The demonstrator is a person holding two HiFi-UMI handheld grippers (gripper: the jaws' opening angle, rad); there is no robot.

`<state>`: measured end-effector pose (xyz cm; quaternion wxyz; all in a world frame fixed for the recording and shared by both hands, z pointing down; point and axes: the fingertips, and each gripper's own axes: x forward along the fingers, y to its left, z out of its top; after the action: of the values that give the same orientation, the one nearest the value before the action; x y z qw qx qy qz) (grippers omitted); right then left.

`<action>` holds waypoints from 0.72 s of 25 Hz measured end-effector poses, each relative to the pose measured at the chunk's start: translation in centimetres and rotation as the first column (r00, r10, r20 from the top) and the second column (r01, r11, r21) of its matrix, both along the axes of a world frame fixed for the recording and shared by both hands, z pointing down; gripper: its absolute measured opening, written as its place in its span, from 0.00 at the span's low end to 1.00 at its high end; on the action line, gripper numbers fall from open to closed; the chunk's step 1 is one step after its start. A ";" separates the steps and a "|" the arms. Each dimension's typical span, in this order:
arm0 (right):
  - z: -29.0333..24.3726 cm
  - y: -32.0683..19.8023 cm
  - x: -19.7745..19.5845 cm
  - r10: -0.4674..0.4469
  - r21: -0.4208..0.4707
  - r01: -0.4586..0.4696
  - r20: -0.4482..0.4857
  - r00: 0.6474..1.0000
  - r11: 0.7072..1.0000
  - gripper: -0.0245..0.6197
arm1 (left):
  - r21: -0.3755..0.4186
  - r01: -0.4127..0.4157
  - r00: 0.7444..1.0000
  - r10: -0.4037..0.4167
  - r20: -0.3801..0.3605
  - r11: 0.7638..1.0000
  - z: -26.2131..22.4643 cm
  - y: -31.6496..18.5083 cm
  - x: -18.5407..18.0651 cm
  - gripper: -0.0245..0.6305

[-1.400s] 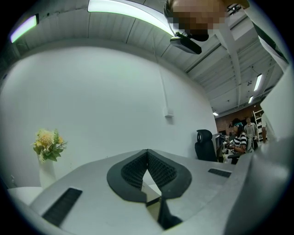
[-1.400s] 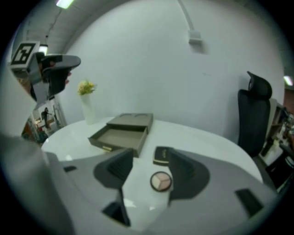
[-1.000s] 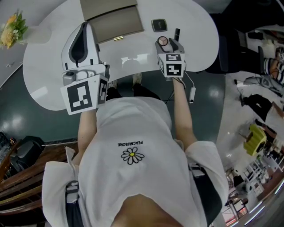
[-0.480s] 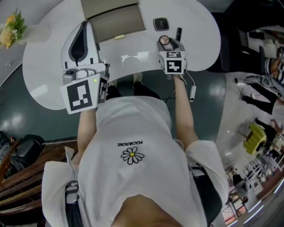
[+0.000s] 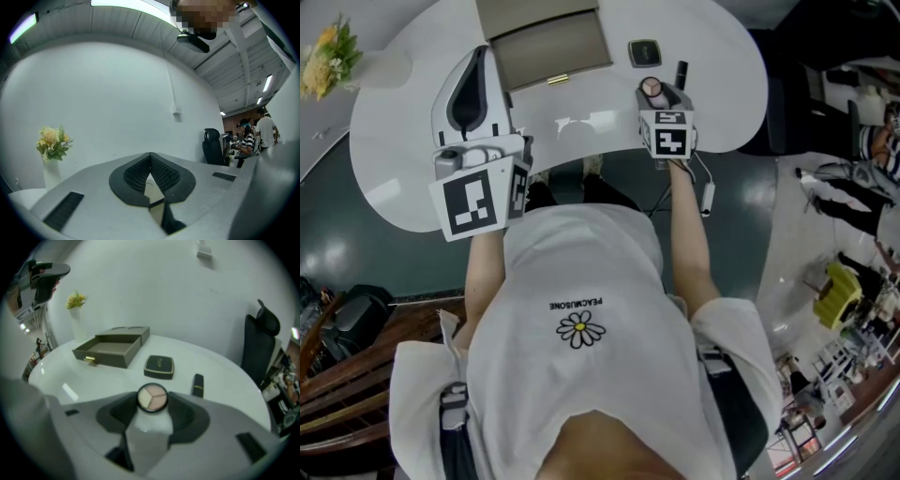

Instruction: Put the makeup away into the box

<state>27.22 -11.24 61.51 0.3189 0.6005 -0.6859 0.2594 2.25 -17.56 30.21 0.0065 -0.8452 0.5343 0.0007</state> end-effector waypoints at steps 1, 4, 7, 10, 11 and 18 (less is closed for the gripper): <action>-0.2 0.0 0.0 0.003 0.002 -0.003 -0.005 1.000 1.000 0.40 | 0.000 0.002 1.000 -0.002 -0.001 1.000 0.0 0.0 -0.1 0.07; -1.0 0.1 -0.3 0.009 0.020 -0.008 -0.019 1.000 1.000 0.40 | 0.001 0.006 1.000 -0.006 -0.005 1.000 -0.1 0.1 -0.5 0.07; -2.5 -0.1 -1.1 0.006 0.047 -0.006 -0.019 1.000 0.999 0.40 | 0.002 0.012 1.000 -0.012 -0.012 1.000 -0.1 0.1 -1.1 0.07; -4.5 -0.3 -2.0 0.007 0.083 -0.006 -0.009 1.000 0.997 0.40 | 0.003 0.020 1.000 -0.020 -0.020 1.000 -0.2 0.3 -1.6 0.07; -5.2 -0.4 -2.4 0.008 0.101 -0.008 -0.002 1.000 0.995 0.39 | 0.003 0.022 0.999 -0.022 -0.023 1.000 -0.2 0.3 -1.7 0.07; -13.5 -1.5 -5.4 0.005 0.303 -0.012 0.024 1.000 0.953 0.39 | 0.012 0.026 0.999 -0.026 -0.034 1.000 -0.6 0.5 -2.7 0.07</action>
<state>21.79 -12.79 48.01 0.2139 0.6422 -0.7185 0.1596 -0.48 -17.05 29.63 0.0028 -0.8380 0.5454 0.0183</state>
